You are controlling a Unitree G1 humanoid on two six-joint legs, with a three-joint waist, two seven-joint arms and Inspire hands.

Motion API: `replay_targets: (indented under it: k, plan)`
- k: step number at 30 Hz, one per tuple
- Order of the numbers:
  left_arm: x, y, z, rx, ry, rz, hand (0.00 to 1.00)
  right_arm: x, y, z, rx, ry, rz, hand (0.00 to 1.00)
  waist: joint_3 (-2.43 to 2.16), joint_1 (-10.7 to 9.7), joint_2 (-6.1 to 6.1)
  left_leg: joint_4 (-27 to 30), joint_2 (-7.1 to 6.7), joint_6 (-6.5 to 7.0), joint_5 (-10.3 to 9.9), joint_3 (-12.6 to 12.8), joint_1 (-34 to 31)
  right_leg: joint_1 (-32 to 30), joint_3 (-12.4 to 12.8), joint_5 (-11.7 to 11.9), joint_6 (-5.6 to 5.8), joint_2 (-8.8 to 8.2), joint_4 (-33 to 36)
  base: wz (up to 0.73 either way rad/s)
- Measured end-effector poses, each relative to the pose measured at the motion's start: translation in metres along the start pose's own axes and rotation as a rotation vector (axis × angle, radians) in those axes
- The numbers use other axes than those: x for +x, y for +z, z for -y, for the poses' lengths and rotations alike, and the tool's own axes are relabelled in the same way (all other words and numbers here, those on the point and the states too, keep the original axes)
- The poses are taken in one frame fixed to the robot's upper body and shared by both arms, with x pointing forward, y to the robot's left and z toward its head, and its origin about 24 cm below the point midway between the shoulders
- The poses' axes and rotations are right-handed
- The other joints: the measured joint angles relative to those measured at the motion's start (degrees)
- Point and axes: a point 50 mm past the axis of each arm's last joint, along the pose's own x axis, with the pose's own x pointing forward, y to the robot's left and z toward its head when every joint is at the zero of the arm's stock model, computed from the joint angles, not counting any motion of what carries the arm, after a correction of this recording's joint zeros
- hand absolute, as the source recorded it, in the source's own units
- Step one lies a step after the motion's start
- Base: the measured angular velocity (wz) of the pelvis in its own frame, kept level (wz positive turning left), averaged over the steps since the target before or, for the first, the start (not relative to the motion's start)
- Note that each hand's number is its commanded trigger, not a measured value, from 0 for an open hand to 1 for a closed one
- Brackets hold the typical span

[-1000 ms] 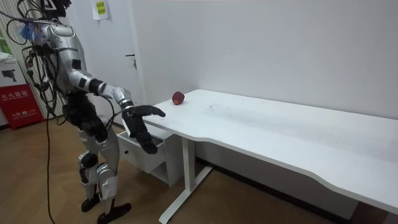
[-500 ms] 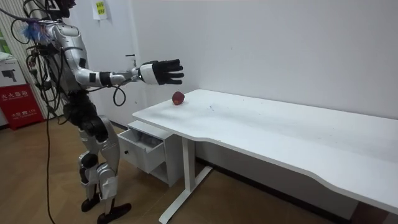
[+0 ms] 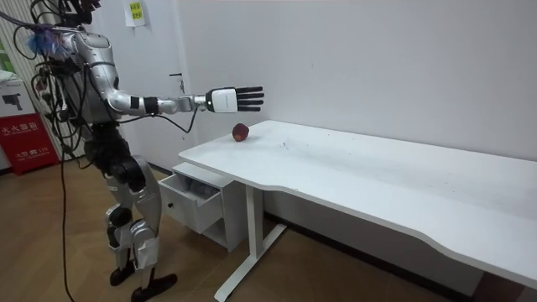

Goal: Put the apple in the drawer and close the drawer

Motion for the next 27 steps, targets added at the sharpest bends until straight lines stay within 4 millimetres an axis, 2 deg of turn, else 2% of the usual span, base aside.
replay_targets:
  k: [3, 6, 8, 14, 18, 24, 27]
  plan:
    - [0.0, 0.0, -0.001, 0.011, -0.001, 0.0, 0.0, -0.003, -0.008, -0.008, -0.048, 0.074, -0.024, 0.0, 0.03, 0.0, -0.35, 0.0, -0.04, 0.0, 0.0, -0.6, 0.0, 0.3, -0.3, 0.0, 0.0, -0.01, 0.0, 0.07]
    - [0.0, 0.001, -0.001, 0.02, -0.004, 0.003, 0.0, -0.006, -0.022, -0.009, -0.129, 0.122, -0.069, 0.0, 0.03, 0.1, -0.84, 0.1, -0.12, 0.0, 0.0, -1.2, 0.0, 0.6, -1.1, 0.0, 0.0, -0.12, -0.2, 0.13]
    - [0.0, 0.0, -0.001, 0.026, -0.007, 0.001, 0.0, -0.006, -0.024, -0.01, -0.157, 0.143, -0.078, 0.0, 0.08, 0.1, -0.93, 0.2, -0.14, 0.0, 0.0, -1.3, -0.1, 0.6, -1.2, 0.0, 0.0, -0.13, -0.3, 0.0]
    - [0.0, -0.002, -0.003, 0.046, -0.012, -0.009, 0.0, -0.005, -0.035, -0.01, -0.227, 0.188, -0.109, 0.0, -0.21, 0.0, -1.39, 0.3, -0.14, 0.0, 0.0, -1.5, 0.0, 1.1, -1.2, 0.0, 0.0, -0.07, -0.8, 0.01]
    - [-0.001, -0.003, -0.004, 0.045, -0.006, -0.009, 0.0, -0.005, -0.044, -0.006, -0.25, 0.197, -0.15, 0.0, -0.17, 0.0, -1.34, 0.2, -0.15, 0.0, 0.0, -1.5, 0.1, 1.4, -1.3, 0.0, 0.01, -0.08, -0.9, 0.0]
    - [-0.001, -0.003, -0.005, 0.046, 0.008, -0.008, 0.0, -0.005, -0.05, -0.003, -0.261, 0.203, -0.177, 0.0, 0.12, 0.1, -0.71, 0.2, -0.14, 0.0, 0.0, -1.5, 0.3, 1.6, -1.2, 0.0, 0.01, -0.05, -0.9, 0.0]
    - [-0.001, -0.004, -0.005, 0.046, 0.012, -0.01, 0.0, -0.004, -0.053, -0.003, -0.268, 0.197, -0.194, 0.0, 0.09, 0.1, -0.6, 0.2, -0.14, 0.0, 0.0, -1.5, 0.3, 1.6, -1.2, 0.0, 0.01, -0.05, -0.9, 0.0]
